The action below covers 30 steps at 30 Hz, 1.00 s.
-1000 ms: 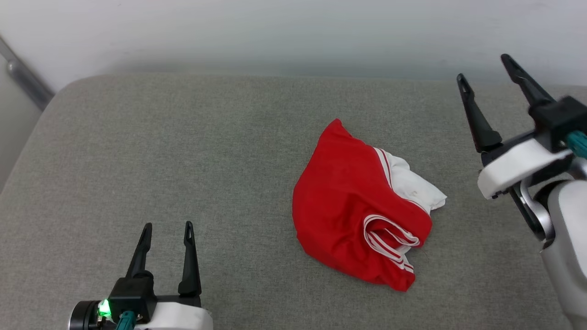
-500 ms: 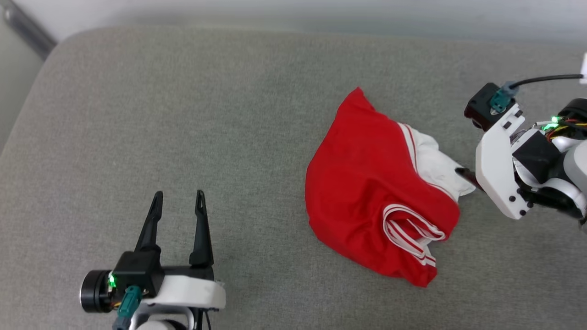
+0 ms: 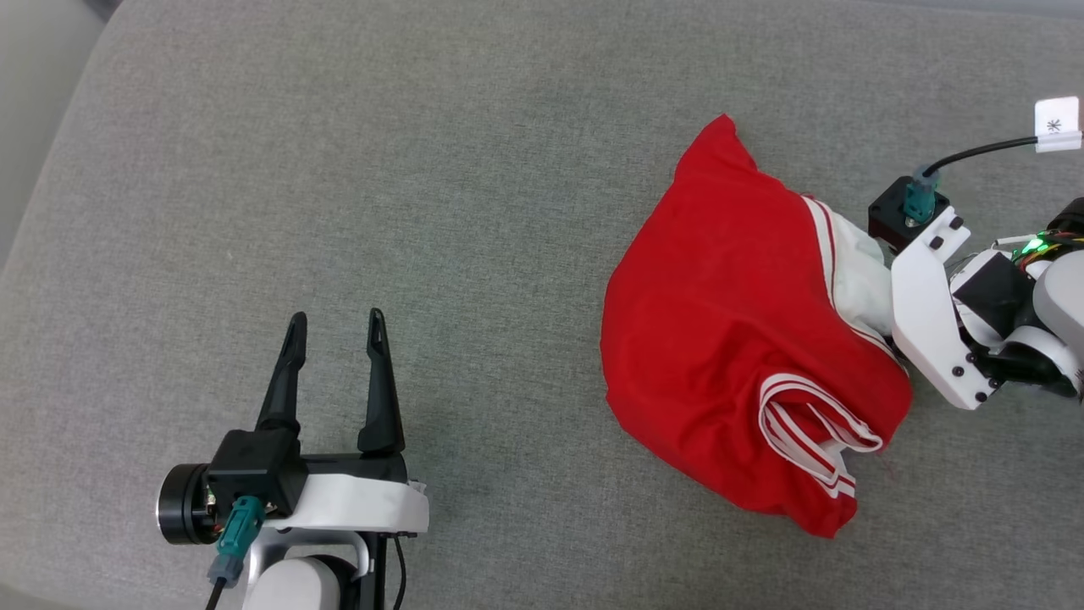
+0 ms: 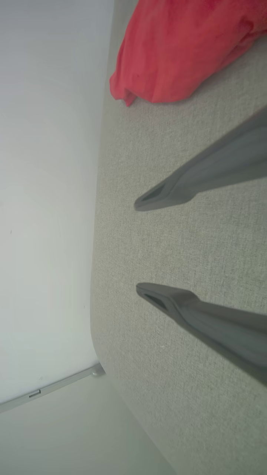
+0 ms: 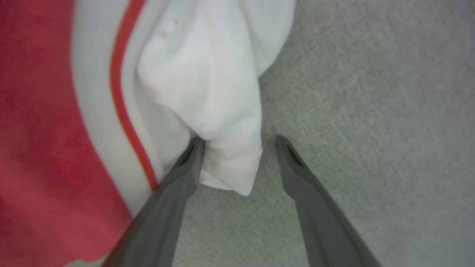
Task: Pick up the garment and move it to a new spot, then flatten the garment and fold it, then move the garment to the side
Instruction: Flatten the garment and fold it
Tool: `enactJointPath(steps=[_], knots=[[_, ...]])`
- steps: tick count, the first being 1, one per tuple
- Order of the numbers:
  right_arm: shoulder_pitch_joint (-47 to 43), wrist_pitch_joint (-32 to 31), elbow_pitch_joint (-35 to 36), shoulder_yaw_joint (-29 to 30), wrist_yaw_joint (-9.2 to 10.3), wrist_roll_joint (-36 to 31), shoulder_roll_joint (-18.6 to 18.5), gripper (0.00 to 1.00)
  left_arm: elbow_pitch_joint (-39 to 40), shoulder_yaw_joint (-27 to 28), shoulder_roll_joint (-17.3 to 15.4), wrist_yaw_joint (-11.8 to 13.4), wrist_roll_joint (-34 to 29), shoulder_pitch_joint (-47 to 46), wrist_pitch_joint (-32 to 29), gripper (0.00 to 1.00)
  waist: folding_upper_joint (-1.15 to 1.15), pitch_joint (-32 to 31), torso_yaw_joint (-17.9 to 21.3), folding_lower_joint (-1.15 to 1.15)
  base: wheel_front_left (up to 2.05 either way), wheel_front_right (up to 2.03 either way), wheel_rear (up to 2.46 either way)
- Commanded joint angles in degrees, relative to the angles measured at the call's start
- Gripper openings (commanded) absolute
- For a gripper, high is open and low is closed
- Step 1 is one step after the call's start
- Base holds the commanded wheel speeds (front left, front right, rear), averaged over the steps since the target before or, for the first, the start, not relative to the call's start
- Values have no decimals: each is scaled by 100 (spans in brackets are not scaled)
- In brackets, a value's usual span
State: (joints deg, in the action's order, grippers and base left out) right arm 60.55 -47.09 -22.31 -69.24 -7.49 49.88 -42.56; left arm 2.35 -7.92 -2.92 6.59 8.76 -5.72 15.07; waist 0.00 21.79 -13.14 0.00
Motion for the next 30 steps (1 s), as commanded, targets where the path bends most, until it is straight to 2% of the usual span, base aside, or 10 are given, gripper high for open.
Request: enactJointPath(steps=[1, 2, 8, 11, 14, 19, 23, 26, 30], knots=[[-408, 124, -143, -296, 0, 20, 121, 48, 0, 27, 6, 29, -10, -29, 15, 100, 0, -25, 36, 0, 0, 0, 0], [-360, 261, -164, -303, 1, 32, 124, 0, -8, 39, 6, 38, -15, -8, 15, 100, 0, -51, 57, 0, 0, 0, 0], [181, 1355, -78, 21, 2, 342, -6, 0, -55, 140, 7, -19, -61, 121, 15, 100, 0, -404, 247, 0, 0, 0, 0], [185, 1848, 184, 109, 2, 512, -255, 0, -73, 172, 3, -16, -81, 248, 15, 100, 0, -656, 332, 0, 0, 0, 0], [30, 2269, 564, 273, 2, 708, -693, 0, -64, 228, 4, 10, -94, 385, 15, 100, 0, -884, 427, 0, 0, 0, 0], [-744, 2828, 1008, 811, 2, 1302, -1543, 0, -3, 314, 5, 70, -100, 657, 15, 100, 0, -1135, 619, 0, 0, 0, 0], [-1643, 3146, 851, 1167, 2, 1764, -2091, 0, 24, 335, 5, 11, -145, 786, 15, 100, 0, -1209, 743, 0, 0, 0, 0], [-2325, 3330, 494, 1330, 2, 2134, -2287, 0, 19, 322, 5, -44, -179, 781, 15, 100, 0, -1211, 797, 0, 0, 0, 0], [-3155, 3452, -183, 1301, 2, 2293, -2226, 0, -10, 246, 4, -89, -203, 712, 15, 100, 0, -1214, 774, 0, 0, 0, 0]])
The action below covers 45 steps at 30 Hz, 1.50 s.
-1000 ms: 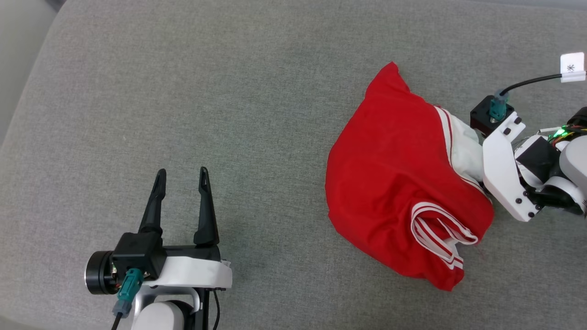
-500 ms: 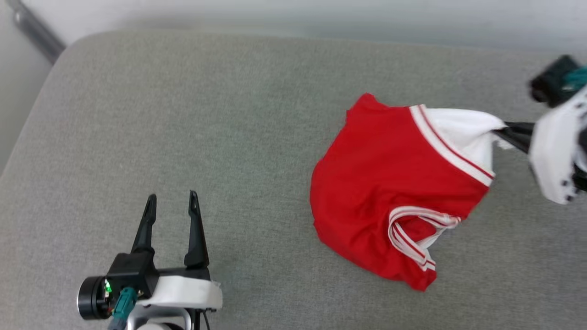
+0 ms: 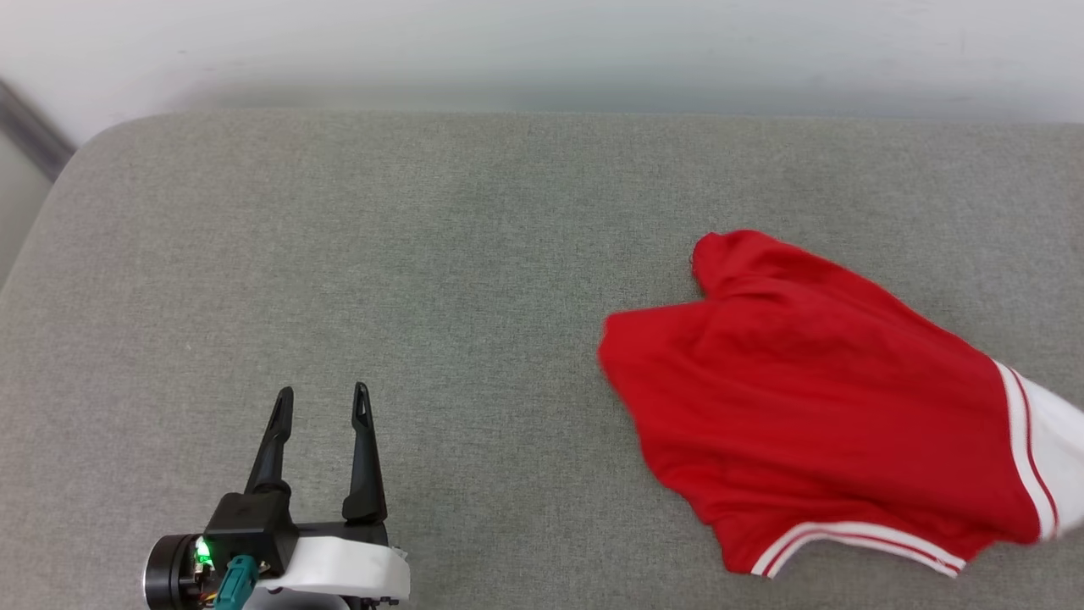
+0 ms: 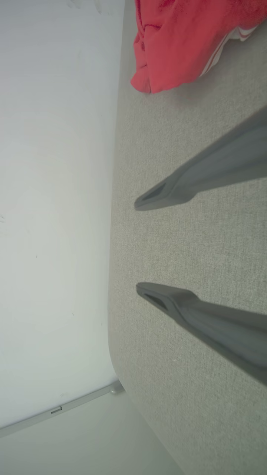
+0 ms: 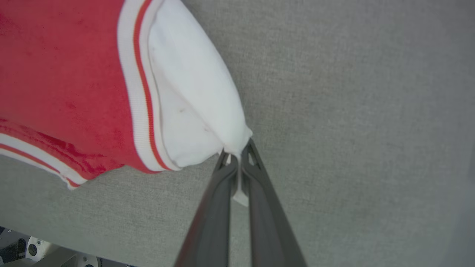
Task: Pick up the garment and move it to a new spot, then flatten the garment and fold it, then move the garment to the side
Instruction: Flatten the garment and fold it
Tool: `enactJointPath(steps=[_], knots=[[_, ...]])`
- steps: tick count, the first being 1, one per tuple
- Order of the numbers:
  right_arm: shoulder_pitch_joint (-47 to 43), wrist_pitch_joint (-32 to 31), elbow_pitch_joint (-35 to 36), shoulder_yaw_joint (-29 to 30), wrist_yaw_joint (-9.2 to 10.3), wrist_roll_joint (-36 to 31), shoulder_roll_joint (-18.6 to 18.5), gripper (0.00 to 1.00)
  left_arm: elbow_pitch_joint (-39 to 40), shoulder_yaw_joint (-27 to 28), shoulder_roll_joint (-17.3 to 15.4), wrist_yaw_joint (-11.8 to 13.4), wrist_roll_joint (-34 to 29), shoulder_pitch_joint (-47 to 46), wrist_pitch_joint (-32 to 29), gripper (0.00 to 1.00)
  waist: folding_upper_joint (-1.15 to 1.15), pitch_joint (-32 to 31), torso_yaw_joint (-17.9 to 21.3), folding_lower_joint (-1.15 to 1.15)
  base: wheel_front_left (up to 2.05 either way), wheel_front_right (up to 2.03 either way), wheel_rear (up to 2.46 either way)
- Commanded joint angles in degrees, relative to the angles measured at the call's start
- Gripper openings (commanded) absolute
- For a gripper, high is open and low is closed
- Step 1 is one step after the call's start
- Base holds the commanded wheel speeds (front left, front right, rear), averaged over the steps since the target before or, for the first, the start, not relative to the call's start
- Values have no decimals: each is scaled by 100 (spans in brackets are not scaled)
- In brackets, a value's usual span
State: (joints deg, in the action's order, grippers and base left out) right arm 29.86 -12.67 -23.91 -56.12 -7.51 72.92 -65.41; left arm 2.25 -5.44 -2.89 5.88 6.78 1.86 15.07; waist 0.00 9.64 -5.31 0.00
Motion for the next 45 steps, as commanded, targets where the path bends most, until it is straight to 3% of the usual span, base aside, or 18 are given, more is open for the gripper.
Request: enactJointPath(steps=[1, 5, 8, 9, 10, 11, 21, 26, 31, 32, 37, 45], knots=[[-252, 32, -187, -12, 3, 73, 174, 0, -9, -13, 3, -13, -9, -63, 15, 100, 0, 5, -16, 0, 0, 0, 0], [-879, 2, -835, 35, 3, 567, 642, 0, -58, -89, 3, -46, -6, -91, 15, 100, 0, -13, -85, 0, 0, 0, 0], [-1103, 134, -1168, 23, 9, 552, 892, 0, -108, -108, 3, -66, -17, -74, 15, 100, 0, -55, -126, 0, 0, 0, 0], [-1061, 256, -1218, 72, 9, 504, 934, 22, -117, -103, 3, -60, -19, -53, 15, 100, 0, -79, -127, 0, 0, 0, 0], [-994, 409, -1242, 133, 9, 447, 977, 68, -127, -86, 2, -60, -24, -25, 15, 100, 0, -112, -121, 0, 0, 0, 0], [-893, 581, -1253, 202, 8, 367, 993, 100, -136, -73, 3, -62, -32, 10, 15, 100, 0, -149, -112, 0, 0, 0, 0], [-187, 2224, -1111, 794, 5, -1014, 1074, 100, -133, -40, 3, -114, -110, 272, 15, 100, 0, -573, -5, 0, 0, 0, 0], [12, 2745, -990, 1672, 5, -1835, 1437, 100, -108, -32, 2, -99, -126, 369, 15, 100, 0, -682, 19, 0, 0, 0, 0], [-249, 2784, -295, 3156, 4, -3169, 2084, 100, -81, -18, 2, -61, -128, 460, 15, 100, 0, -737, 26, 0, 0, 0, 0], [-249, 2784, -295, 3156, 4, -3169, 2084, 100, -81, -18, 2, -61, -128, 460, 15, 100, 0, -737, 26, 0, 0, 0, 0], [-799, 2786, 923, 4493, 4, -4411, 2837, 100, -81, -18, 2, -57, -146, 480, 15, 100, 0, -755, -18, 0, 0, 0, 0], [-1354, 2075, 2770, 4966, 4, -5292, 3620, 100, -66, -63, 3, -38, -135, 427, 15, 100, 0, -681, -91, 0, 0, 0, 0]])
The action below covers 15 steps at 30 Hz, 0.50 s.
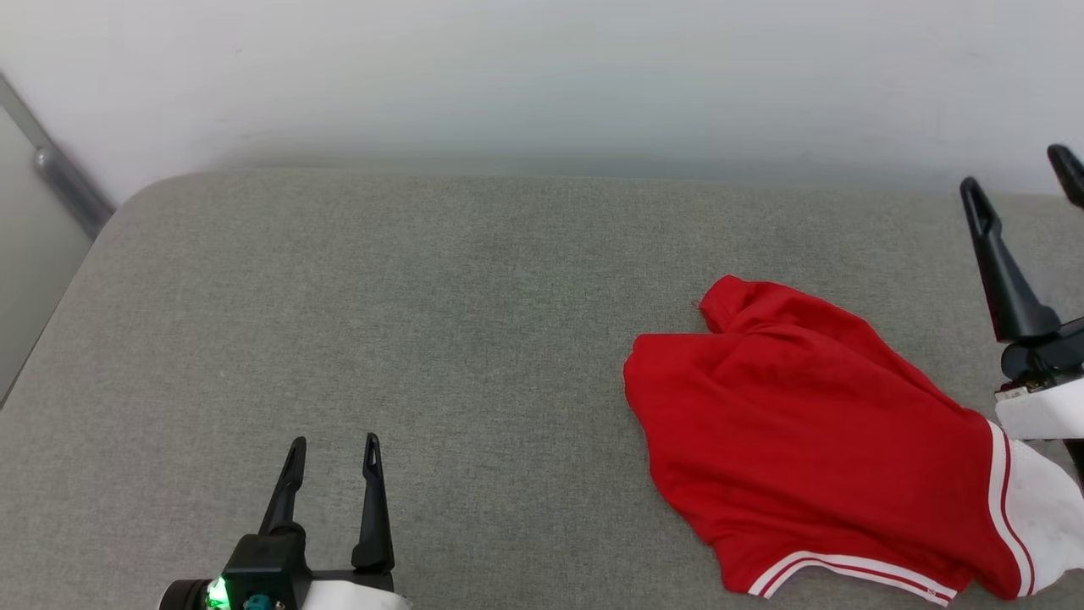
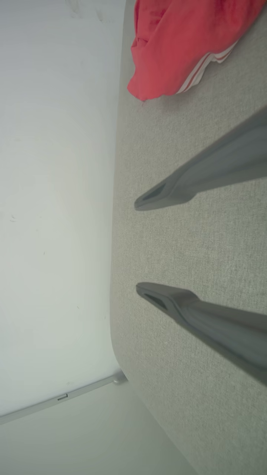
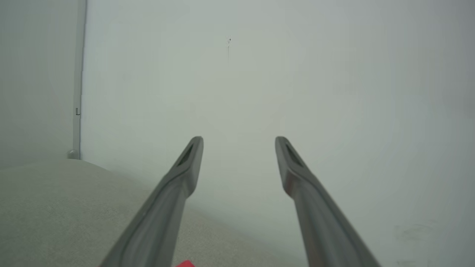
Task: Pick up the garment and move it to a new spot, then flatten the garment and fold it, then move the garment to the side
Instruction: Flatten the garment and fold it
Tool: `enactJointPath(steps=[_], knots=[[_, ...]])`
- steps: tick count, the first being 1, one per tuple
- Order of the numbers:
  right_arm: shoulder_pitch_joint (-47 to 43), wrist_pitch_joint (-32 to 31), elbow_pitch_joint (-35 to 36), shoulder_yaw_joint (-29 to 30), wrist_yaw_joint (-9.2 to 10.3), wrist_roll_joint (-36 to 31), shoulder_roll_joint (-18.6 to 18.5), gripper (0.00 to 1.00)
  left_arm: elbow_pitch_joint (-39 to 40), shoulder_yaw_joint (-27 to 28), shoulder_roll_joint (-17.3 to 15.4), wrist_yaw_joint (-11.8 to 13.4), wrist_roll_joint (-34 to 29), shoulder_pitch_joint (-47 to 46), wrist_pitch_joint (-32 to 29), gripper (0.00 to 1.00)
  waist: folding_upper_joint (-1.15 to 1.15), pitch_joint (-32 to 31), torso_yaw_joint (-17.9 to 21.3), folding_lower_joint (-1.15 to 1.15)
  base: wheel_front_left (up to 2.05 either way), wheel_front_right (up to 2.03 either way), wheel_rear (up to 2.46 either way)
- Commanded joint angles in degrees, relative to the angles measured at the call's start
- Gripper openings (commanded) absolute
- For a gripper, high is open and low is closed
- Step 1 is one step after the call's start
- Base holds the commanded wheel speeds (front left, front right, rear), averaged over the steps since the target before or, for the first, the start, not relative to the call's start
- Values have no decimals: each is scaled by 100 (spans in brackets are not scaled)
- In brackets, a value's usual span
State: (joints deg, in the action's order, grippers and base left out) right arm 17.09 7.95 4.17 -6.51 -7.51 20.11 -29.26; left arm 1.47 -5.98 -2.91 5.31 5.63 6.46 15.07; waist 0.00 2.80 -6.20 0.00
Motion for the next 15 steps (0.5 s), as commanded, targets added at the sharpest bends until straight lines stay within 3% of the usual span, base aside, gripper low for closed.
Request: enactJointPath(steps=[1, 7, 15], knots=[[-116, -10, 99, 71, 4, -43, 107, 100, 6, -14, 4, 20, -14, -41, 15, 100, 0, 8, -10, 0, 0, 0, 0], [-536, 215, 448, 596, 4, -356, 778, 100, -5, 1, 3, 26, 27, -78, 15, 100, 0, 55, -31, 0, 0, 0, 0], [-1425, 668, 84, 878, 4, -807, 1713, 100, 8, 3, 3, 41, 20, -99, 15, 100, 0, 103, 17, 0, 0, 0, 0]])
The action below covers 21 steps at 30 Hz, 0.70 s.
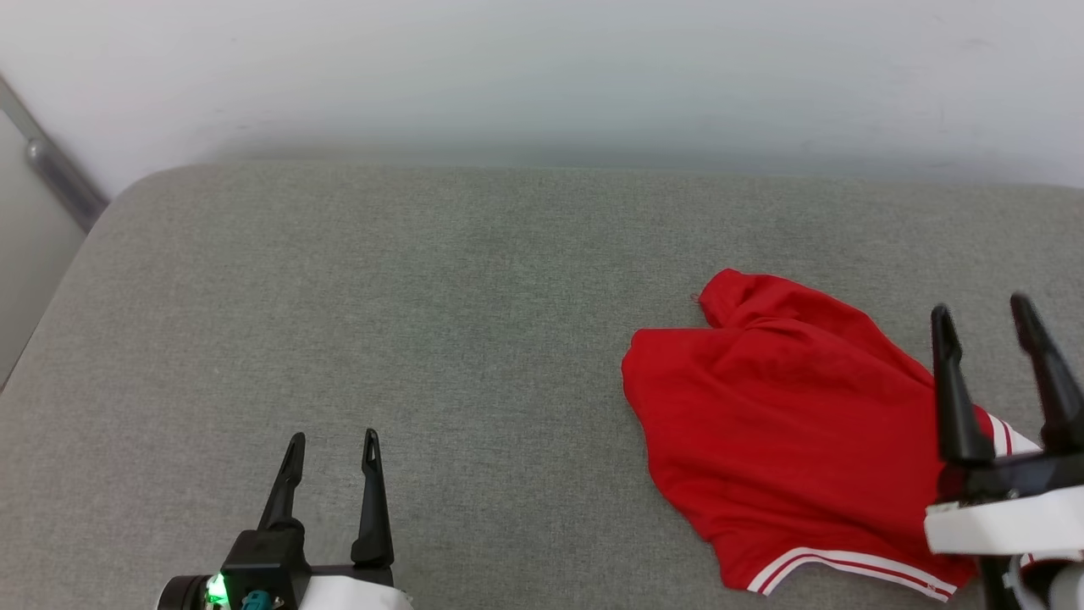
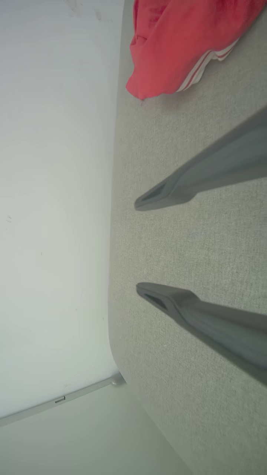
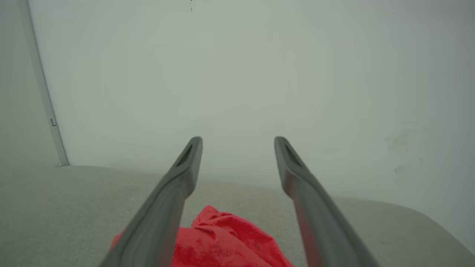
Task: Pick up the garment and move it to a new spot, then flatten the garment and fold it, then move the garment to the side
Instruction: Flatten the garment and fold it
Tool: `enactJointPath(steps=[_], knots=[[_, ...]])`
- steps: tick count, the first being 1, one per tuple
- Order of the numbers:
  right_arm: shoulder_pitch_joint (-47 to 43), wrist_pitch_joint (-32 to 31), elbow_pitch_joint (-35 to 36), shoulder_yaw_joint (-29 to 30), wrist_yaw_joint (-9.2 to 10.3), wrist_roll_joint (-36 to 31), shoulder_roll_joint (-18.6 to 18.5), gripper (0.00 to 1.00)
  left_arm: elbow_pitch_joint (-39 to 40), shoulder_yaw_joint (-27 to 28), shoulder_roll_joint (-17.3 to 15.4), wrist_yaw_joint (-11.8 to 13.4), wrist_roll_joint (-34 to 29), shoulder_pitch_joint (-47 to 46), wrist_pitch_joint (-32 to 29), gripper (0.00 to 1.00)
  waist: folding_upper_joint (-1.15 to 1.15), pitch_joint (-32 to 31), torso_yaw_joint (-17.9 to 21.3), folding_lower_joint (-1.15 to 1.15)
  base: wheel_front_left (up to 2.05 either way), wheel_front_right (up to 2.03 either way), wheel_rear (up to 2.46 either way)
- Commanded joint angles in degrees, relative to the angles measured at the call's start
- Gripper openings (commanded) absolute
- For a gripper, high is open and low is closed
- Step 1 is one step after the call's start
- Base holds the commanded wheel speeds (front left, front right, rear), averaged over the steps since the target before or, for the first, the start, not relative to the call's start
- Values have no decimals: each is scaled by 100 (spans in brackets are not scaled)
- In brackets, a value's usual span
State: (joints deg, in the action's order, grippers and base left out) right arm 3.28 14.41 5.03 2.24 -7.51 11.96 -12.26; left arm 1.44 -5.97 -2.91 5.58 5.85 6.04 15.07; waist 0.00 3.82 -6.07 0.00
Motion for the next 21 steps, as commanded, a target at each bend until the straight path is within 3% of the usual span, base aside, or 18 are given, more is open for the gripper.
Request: enactJointPath(steps=[1, 7, 11, 21], knots=[[-142, 41, -67, 18, 4, -34, 128, 100, 9, -2, 4, 12, -10, -66, 15, 100, 0, 3, 15, 0, 0, 0, 0], [-597, 77, -142, -28, 4, -335, 538, 100, -29, 20, 3, -121, -106, -178, 15, 100, 0, 11, 83, 0, 0, 0, 0], [-836, 79, 13, 71, 4, -431, 721, 100, -23, 72, -47, -409, -256, -458, 15, 100, 0, 30, 117, 0, 0, 0, 0], [-972, 79, 356, 191, 4, -687, 882, 100, -439, -330, -636, -1165, -488, -2113, 14, 100, 0, 171, 355, 0, 0, 0, 0]])
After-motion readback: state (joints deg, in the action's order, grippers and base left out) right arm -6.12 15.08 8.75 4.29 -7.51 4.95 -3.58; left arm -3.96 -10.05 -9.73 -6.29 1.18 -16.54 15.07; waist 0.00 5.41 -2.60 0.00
